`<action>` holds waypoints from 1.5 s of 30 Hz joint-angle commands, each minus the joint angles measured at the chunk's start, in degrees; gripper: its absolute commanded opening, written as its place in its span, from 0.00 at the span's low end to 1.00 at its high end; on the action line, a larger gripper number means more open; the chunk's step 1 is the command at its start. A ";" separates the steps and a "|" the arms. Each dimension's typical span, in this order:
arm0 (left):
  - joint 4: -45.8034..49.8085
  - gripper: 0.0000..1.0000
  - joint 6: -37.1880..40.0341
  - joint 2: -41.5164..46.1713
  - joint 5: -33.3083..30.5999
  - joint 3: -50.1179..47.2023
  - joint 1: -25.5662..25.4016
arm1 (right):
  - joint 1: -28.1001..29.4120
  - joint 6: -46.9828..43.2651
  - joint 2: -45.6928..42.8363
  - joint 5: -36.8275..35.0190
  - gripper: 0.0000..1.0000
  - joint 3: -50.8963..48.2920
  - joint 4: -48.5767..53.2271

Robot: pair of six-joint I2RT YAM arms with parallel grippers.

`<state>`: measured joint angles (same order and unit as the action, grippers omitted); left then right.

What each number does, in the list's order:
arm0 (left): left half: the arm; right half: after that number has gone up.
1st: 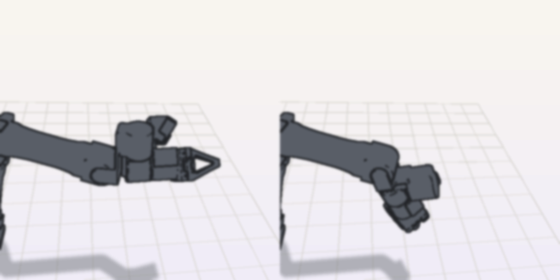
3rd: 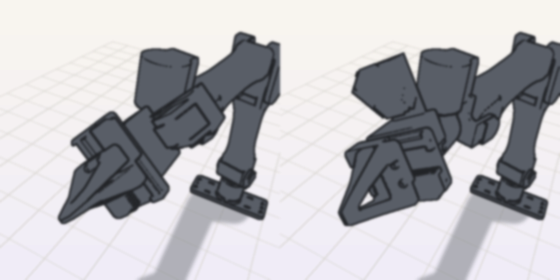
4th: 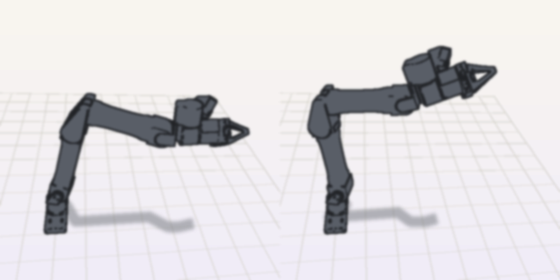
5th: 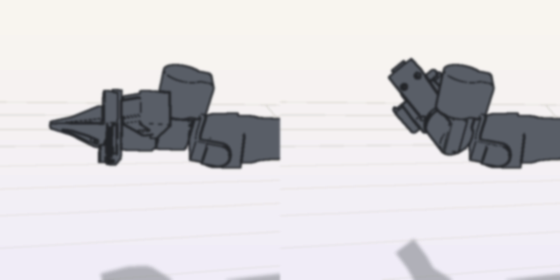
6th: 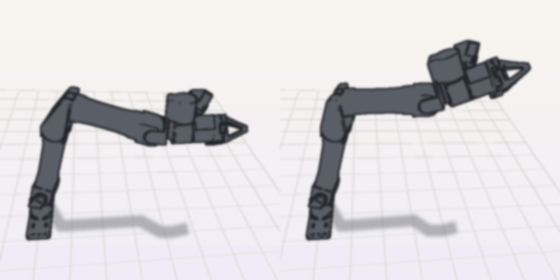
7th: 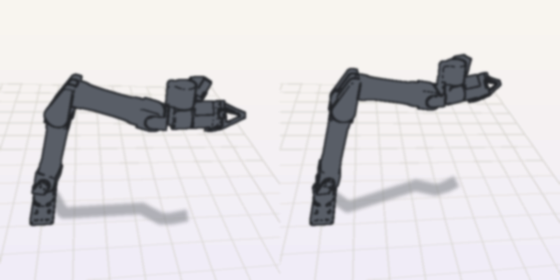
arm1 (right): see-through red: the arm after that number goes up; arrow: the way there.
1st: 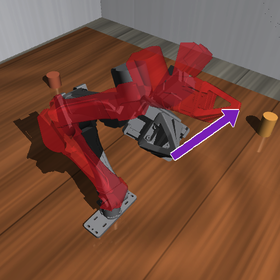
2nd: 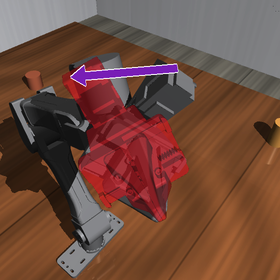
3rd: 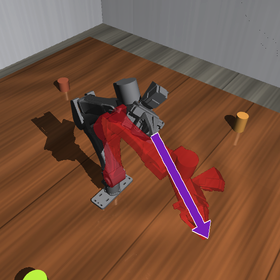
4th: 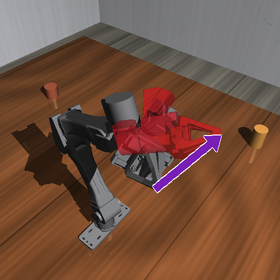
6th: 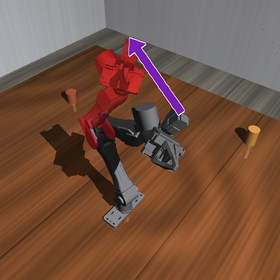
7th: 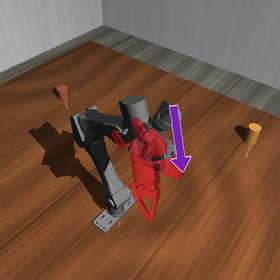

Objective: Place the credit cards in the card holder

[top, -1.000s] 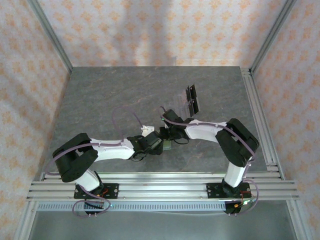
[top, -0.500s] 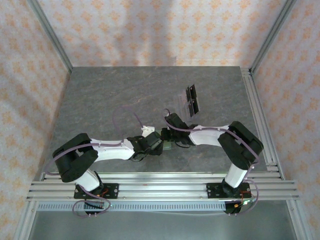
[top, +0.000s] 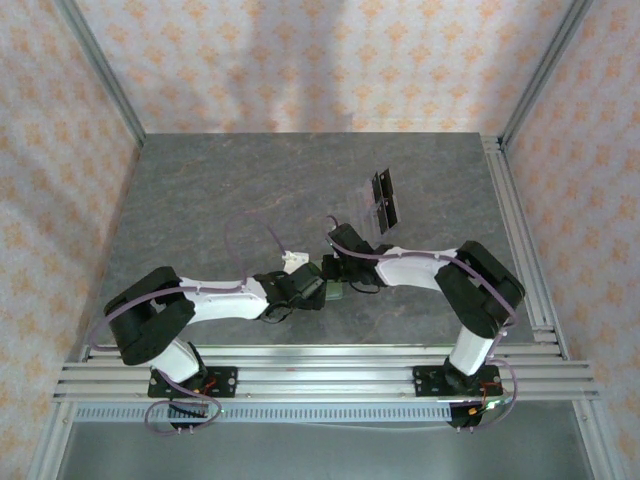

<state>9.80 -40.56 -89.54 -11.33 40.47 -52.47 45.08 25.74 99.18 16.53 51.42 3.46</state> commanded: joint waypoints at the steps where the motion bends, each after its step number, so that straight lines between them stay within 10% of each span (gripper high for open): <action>1: 4.60 0.98 -0.40 1.66 0.61 0.57 0.34 | 1.15 -1.78 1.32 1.81 0.00 -0.33 14.84; 16: 6.53 0.99 0.30 5.47 -0.62 1.03 0.37 | -0.47 -1.25 -8.25 -1.70 0.00 2.37 20.68; 24: 6.61 0.99 0.35 6.17 -1.27 1.08 0.35 | -0.79 -3.48 -12.34 -4.21 0.38 3.99 28.67; 45: 10.80 1.00 -3.21 9.91 -10.17 -0.73 0.35 | 1.81 -5.61 -3.31 -2.97 0.38 14.84 37.28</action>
<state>17.41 -42.59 -80.62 -17.15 40.32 -52.45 46.54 20.91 94.56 14.59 64.60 37.56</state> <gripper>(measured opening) 0.999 0.383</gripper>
